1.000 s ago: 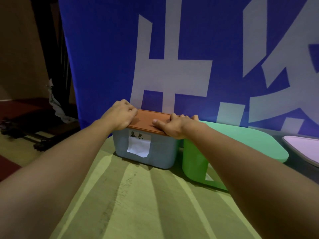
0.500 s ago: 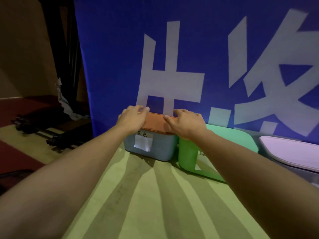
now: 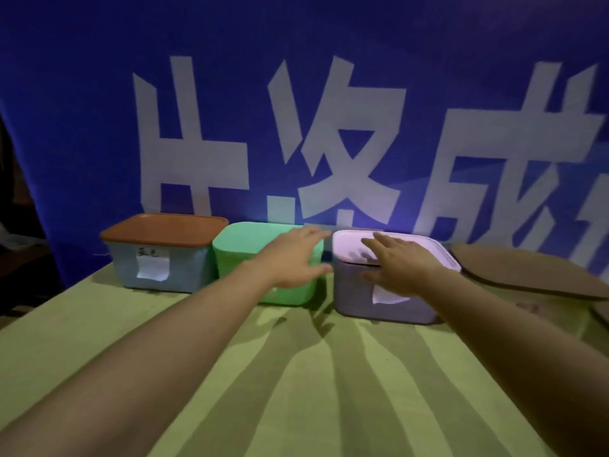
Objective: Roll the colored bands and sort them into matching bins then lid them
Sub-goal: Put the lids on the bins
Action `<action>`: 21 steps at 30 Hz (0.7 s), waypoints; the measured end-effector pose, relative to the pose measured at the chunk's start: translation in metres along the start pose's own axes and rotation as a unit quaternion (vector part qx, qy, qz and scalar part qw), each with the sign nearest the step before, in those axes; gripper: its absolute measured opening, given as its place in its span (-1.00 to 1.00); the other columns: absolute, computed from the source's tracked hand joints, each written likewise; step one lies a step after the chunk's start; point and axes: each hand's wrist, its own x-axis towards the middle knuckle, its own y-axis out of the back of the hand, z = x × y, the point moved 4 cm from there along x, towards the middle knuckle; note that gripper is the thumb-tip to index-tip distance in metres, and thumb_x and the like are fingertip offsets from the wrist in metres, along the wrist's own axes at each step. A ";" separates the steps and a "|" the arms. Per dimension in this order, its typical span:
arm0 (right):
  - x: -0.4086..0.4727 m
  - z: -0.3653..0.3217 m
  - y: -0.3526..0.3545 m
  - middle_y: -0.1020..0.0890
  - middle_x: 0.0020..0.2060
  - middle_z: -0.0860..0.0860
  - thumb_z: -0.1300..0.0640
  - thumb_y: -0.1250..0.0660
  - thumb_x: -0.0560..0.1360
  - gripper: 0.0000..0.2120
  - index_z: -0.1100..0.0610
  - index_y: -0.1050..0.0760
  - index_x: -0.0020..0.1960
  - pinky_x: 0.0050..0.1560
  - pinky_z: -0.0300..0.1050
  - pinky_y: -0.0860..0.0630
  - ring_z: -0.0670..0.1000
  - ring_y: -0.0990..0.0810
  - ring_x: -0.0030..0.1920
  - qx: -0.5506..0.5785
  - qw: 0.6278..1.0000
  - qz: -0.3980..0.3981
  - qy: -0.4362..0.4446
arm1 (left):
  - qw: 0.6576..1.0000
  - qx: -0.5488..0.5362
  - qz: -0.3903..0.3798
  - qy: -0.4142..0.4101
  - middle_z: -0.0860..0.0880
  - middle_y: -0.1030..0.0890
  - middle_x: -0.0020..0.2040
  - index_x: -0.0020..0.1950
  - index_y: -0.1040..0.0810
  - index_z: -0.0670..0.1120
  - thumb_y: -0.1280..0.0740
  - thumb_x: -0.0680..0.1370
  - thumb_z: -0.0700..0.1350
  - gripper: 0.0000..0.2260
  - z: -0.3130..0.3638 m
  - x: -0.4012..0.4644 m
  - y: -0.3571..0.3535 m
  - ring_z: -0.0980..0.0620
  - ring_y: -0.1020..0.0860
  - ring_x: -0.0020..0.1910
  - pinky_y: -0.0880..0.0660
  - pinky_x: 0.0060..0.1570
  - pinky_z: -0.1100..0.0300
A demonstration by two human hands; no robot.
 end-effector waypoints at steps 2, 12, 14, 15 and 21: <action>-0.007 0.025 -0.011 -0.03 0.67 0.05 -0.34 -0.17 0.61 -0.23 -0.08 0.06 0.67 0.60 0.18 -0.14 0.17 -0.10 0.63 -0.022 0.999 -0.029 -0.011 | 0.998 0.042 -0.039 -0.010 0.01 -0.12 0.68 0.68 -0.05 0.11 -0.32 0.58 0.28 -0.24 0.020 0.014 -0.023 -0.05 -0.15 0.63 -0.15 0.56 -0.04; -0.009 0.085 -0.049 -0.24 0.56 0.10 -0.36 0.02 0.64 -0.36 -0.24 0.13 0.63 0.50 0.23 -0.31 0.18 -0.29 0.51 -0.018 0.999 -0.035 -0.018 | 0.987 0.117 -0.111 -0.022 0.00 -0.13 0.68 0.66 -0.07 0.23 -0.22 0.65 0.26 -0.39 0.021 0.051 -0.045 -0.11 -0.22 0.60 -0.25 0.54 -0.08; -0.008 0.085 -0.051 -0.29 0.52 0.09 -0.33 0.05 0.65 -0.39 -0.23 0.12 0.63 0.46 0.20 -0.37 0.17 -0.34 0.47 -0.019 0.999 -0.028 -0.011 | 0.988 0.112 -0.108 -0.021 0.02 -0.15 0.67 0.65 -0.11 0.24 -0.21 0.65 0.24 -0.42 0.019 0.050 -0.047 -0.09 -0.23 0.60 -0.26 0.53 -0.06; -0.008 0.085 -0.051 -0.30 0.51 0.09 -0.32 0.06 0.66 -0.40 -0.23 0.12 0.64 0.45 0.19 -0.38 0.17 -0.35 0.46 -0.020 0.999 -0.027 -0.008 | 0.988 0.111 -0.104 -0.021 0.03 -0.16 0.67 0.65 -0.13 0.23 -0.21 0.65 0.24 -0.42 0.019 0.049 -0.047 -0.09 -0.23 0.60 -0.26 0.53 -0.05; -0.010 0.083 -0.057 -0.27 0.54 0.13 -0.28 0.12 0.67 -0.43 -0.23 0.15 0.64 0.48 0.20 -0.35 0.20 -0.34 0.49 -0.054 0.998 -0.014 -0.013 | 0.982 0.159 -0.086 -0.049 0.03 -0.23 0.65 0.65 -0.16 0.18 -0.18 0.67 0.24 -0.44 0.019 0.049 -0.045 -0.06 -0.28 0.57 -0.29 0.51 -0.03</action>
